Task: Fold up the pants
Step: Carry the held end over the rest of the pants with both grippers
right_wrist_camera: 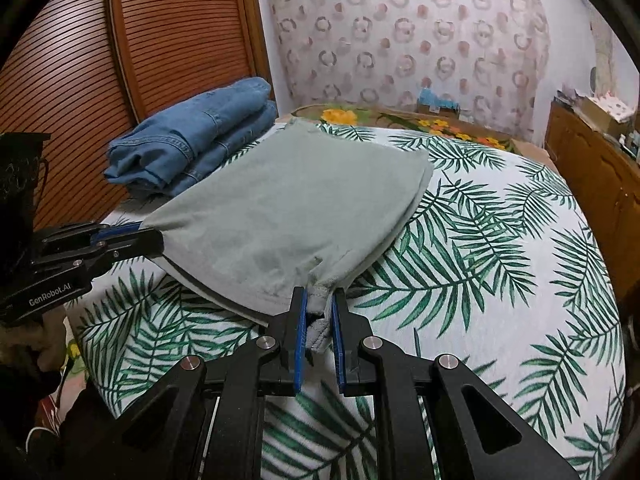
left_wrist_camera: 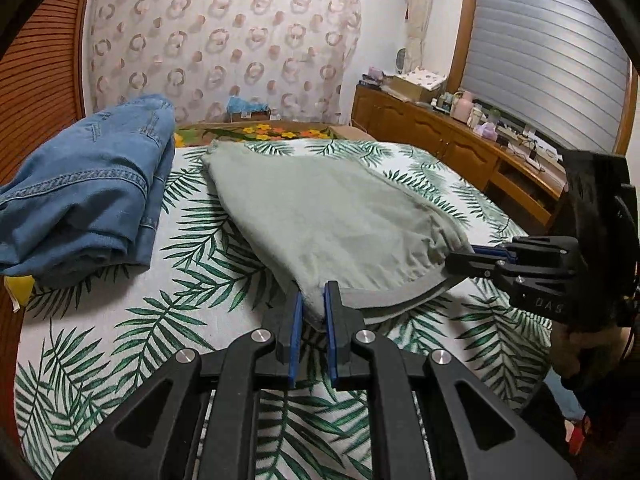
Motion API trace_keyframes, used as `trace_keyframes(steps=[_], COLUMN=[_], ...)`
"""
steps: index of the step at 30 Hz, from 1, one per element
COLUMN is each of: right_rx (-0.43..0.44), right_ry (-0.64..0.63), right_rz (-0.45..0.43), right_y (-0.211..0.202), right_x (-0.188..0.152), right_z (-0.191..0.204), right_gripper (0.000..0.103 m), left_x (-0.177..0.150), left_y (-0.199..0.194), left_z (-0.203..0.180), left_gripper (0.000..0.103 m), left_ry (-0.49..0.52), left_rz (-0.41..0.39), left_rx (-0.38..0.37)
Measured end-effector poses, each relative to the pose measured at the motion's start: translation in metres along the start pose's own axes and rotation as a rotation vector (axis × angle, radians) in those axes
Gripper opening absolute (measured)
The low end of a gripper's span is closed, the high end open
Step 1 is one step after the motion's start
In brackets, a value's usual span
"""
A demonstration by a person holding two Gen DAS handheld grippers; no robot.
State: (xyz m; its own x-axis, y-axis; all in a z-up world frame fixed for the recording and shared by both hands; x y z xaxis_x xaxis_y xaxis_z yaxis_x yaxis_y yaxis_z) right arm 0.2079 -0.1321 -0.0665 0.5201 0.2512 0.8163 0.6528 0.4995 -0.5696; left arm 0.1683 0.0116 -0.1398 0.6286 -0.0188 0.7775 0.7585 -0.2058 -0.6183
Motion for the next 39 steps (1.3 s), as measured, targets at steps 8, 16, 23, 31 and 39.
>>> trace_keyframes(steps=[8, 16, 23, 31, 39], right_rx=[0.029, 0.028, 0.020, 0.024, 0.015], right_ry=[0.011, -0.031, -0.046, -0.056, -0.075], right_rz=[-0.038, -0.073, -0.094, -0.107, -0.122], right_y=[-0.023, -0.047, -0.064, -0.077, -0.088], right_x=[-0.008, -0.010, -0.014, -0.012, -0.013], right_z=[0.003, 0.014, 0.016, 0.019, 0.020], right_gripper=[0.012, 0.012, 0.012, 0.012, 0.012], left_x=[0.002, 0.014, 0.017, 0.018, 0.021], left_y=[-0.028, -0.052, -0.059, -0.064, -0.072], left_z=[-0.011, -0.018, -0.021, -0.026, -0.035], left_gripper=[0.012, 0.012, 0.012, 0.012, 0.012], left_ry=[0.004, 0.006, 0.013, 0.025, 0.039], left_rz=[-0.044, -0.094, -0.107, -0.123, -0.137], left_rx=[-0.016, -0.038, -0.042, -0.054, -0.071])
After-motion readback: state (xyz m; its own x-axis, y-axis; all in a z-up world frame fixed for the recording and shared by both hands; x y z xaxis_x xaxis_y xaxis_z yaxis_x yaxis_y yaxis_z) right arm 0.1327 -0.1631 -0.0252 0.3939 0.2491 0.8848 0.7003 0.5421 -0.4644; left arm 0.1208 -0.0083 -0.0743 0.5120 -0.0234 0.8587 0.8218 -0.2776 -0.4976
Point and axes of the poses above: each gripper's, at about its wrist camera, not at the fingertips, and y roughly the way its jaws point, z to its left, x to its top, the point moved 10 cm from there along y, roughly the way its jaws point, and after that the axes turned 3 degrees about x, right-handed, at the moved point
